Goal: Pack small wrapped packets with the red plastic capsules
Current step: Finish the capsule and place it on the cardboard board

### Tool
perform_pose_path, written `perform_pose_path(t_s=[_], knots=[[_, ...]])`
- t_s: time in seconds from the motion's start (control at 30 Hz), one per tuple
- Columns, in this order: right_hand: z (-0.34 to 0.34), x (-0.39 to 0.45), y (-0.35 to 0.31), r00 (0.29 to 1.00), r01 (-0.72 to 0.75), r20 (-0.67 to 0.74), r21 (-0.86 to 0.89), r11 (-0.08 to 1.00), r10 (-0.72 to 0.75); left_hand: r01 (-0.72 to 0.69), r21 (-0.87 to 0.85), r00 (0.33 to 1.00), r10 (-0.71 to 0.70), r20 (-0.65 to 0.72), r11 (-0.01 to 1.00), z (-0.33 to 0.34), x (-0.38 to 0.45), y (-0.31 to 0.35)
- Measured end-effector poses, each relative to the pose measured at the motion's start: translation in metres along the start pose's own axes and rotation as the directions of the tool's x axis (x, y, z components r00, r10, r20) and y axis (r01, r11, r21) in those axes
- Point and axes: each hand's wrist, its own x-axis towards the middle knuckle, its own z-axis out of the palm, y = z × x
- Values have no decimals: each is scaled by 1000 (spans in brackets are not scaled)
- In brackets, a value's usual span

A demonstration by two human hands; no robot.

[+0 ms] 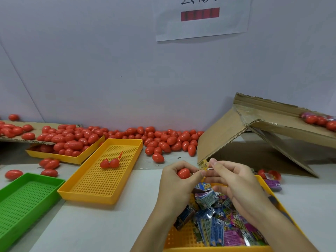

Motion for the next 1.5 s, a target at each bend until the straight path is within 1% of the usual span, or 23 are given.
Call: perform_pose_path(t_s=[0.07,0.13,0.33,0.47,0.63,0.73,0.83,0.93,1.03,1.13,1.23,1.33,1.43,1.5], knots=[[0,-2,0,1000,16,25,-28,999,-15,-45,36,999,45,2,998,1,0,0],[-1,-2,1,1000,28,12,-52,998,-27,-77,76,997,78,-4,994,2,-1,0],[-4,1,5,998,60,-6,-71,996,-60,-96,136,994,102,-40,986,3,0,-4],[-3,-1,6,994,103,-15,-54,993,-104,-111,139,993,115,-23,984,2,0,-5],[0,-5,3,975,217,-1,-219,951,-223,-89,89,996,89,-2,992,4,-1,-2],[2,-6,2,963,260,5,-278,925,-270,-87,82,996,87,4,993,5,-4,1],[3,-7,2,951,294,4,-311,904,-308,-97,98,994,101,-35,990,6,-4,3],[5,-7,2,946,306,1,-335,891,-324,-110,151,986,126,-105,982,6,-2,2],[4,-7,2,954,288,32,-370,884,-297,-104,177,981,131,-146,979,6,-2,0],[3,-9,2,962,273,113,-365,890,-248,-78,170,983,104,-151,982,5,-1,0],[2,-10,1,955,290,163,-357,888,-247,-76,172,986,100,-135,982,4,-1,1],[2,-9,-1,953,300,143,-327,896,-266,-72,170,991,90,-103,983,3,-1,2],[0,-6,-2,960,279,77,-249,928,-268,-50,163,995,63,-79,985,3,-1,2],[-1,-5,-2,971,237,46,-163,958,-233,-46,171,995,60,-78,984,3,-2,2]])
